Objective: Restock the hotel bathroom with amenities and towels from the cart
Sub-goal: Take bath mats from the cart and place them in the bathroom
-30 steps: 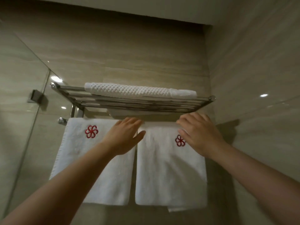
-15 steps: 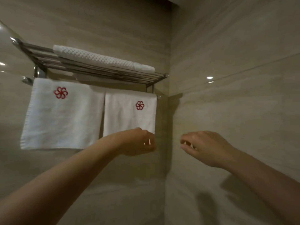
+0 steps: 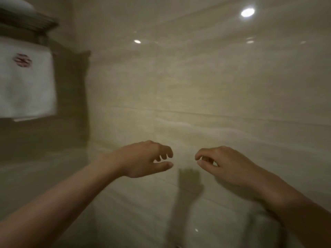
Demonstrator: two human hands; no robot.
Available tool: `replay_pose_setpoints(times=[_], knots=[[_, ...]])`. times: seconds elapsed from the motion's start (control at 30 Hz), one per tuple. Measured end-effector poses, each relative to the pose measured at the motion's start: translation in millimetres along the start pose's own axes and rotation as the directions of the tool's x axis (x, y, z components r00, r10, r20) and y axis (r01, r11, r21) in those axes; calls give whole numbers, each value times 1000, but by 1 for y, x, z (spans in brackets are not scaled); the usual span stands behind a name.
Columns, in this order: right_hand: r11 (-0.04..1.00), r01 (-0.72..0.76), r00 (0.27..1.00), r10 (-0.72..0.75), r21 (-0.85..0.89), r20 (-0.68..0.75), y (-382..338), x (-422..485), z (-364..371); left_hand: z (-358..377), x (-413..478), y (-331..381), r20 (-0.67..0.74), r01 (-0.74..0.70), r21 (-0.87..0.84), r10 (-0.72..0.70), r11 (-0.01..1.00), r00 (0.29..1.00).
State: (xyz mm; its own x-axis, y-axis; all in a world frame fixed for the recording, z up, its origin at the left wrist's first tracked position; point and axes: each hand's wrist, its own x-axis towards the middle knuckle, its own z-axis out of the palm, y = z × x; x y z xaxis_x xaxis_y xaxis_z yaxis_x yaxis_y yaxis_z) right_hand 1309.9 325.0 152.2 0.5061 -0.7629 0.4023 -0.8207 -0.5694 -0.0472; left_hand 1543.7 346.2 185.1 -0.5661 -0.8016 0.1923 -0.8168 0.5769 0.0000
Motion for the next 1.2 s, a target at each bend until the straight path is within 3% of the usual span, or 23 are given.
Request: replay_pose_setpoints(times=[0.2, 0.47, 0.77, 0.93, 1.2], knots=[[975, -201, 979, 196, 98, 57, 67, -164, -40, 49, 44, 135, -22, -183, -216, 182, 959, 983], [863, -489, 872, 488, 127, 40, 131, -373, -83, 117, 85, 336, 6, -399, -496, 462, 772, 887], [501, -848, 521, 847, 173, 103, 171, -573, -118, 171, 141, 536, 36, -565, -609, 732, 556, 681], [313, -911, 343, 937, 270, 70, 192, -651, -128, 204, 171, 630, 77, -557, -704, 826, 441, 558], [42, -977, 42, 999, 208, -3, 230, -751, -150, 251, 212, 789, 115, -520, -808, 939, 279, 325]])
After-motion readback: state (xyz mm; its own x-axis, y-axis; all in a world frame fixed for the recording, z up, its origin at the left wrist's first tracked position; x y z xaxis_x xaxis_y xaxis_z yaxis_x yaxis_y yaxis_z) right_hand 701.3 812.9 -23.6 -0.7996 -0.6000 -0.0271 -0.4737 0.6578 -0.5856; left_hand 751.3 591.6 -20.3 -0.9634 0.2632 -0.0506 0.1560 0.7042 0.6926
